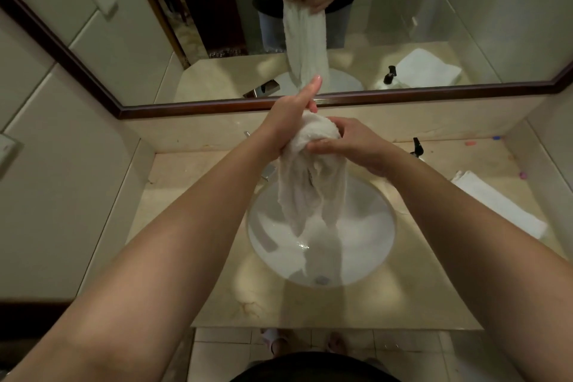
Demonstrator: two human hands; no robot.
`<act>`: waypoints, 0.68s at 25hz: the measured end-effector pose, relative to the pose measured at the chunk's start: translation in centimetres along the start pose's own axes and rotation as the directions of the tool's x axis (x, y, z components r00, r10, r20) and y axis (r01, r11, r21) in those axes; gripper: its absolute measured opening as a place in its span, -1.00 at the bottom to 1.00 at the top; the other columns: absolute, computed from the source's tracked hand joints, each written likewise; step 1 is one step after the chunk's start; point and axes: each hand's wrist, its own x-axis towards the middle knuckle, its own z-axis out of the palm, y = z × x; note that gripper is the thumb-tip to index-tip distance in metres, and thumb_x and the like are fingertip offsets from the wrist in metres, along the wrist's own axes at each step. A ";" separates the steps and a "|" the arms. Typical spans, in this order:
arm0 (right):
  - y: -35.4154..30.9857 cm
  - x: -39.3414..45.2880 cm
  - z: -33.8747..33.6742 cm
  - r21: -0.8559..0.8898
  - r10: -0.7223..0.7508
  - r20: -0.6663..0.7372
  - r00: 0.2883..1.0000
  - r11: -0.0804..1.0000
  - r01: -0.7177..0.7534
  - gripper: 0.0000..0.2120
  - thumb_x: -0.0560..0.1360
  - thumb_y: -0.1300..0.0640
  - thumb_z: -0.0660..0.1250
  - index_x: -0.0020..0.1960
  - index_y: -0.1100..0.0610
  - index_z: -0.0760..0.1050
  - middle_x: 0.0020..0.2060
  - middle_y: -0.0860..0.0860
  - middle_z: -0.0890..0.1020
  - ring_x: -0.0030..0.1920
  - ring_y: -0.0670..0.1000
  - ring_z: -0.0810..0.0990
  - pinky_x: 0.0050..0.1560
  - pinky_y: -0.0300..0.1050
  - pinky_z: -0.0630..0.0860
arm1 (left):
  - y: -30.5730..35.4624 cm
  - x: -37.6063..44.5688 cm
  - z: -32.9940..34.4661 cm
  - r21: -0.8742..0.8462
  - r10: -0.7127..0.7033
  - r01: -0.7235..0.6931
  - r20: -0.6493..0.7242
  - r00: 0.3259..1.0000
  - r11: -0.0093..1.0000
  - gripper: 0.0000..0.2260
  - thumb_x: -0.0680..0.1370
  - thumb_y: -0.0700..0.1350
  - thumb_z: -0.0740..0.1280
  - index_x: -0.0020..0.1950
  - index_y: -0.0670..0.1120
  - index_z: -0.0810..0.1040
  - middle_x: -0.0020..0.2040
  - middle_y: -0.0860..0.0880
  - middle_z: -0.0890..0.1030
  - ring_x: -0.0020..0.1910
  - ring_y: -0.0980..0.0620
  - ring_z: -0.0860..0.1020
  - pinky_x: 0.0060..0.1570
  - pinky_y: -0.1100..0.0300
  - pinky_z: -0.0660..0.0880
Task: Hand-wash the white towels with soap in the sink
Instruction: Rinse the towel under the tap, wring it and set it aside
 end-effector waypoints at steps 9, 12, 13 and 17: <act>-5.1 2.6 1.3 -0.003 0.157 -0.371 0.915 0.985 -0.170 -0.33 0.47 -0.49 0.09 -0.13 0.11 0.57 -0.18 -0.02 0.66 -0.13 -0.04 0.63 0.07 -0.08 0.51 | -0.8 0.2 -4.6 0.299 0.067 -0.198 0.396 0.916 0.934 -0.72 0.48 0.16 0.45 0.11 0.07 0.64 -0.01 0.10 0.71 -0.01 0.15 0.66 0.08 0.12 0.56; -5.6 3.9 2.7 -0.020 0.169 -0.510 0.844 0.978 -0.208 -0.44 0.54 -0.41 0.08 -0.24 0.08 0.42 -0.23 0.01 0.54 -0.18 0.00 0.53 0.07 0.00 0.46 | -2.3 0.4 -4.5 0.112 0.168 -0.225 0.378 0.910 0.968 -0.64 0.33 -0.06 0.61 0.09 -0.01 0.67 -0.04 0.04 0.72 -0.05 0.14 0.66 0.02 0.17 0.56; -5.6 3.9 3.1 -0.023 0.150 -0.543 0.826 0.981 -0.194 -0.44 0.55 -0.38 0.10 -0.24 0.10 0.42 -0.24 0.03 0.54 -0.18 0.02 0.53 0.08 0.04 0.48 | -2.7 0.5 -4.5 -0.016 0.191 -0.198 0.355 0.915 0.980 -0.62 0.29 -0.05 0.61 0.07 -0.03 0.67 -0.06 0.01 0.72 -0.05 0.09 0.66 0.02 0.14 0.57; -4.9 2.0 4.7 0.090 0.059 -0.583 0.810 0.996 -0.007 -0.39 0.56 -0.36 0.05 0.04 0.13 0.59 -0.10 0.01 0.70 -0.07 -0.05 0.68 -0.01 -0.10 0.59 | -2.7 0.9 -4.4 -0.356 0.259 -0.110 0.401 0.879 0.928 -0.57 0.45 -0.14 0.47 0.27 -0.29 0.54 0.06 -0.22 0.65 0.05 -0.16 0.63 0.03 0.05 0.60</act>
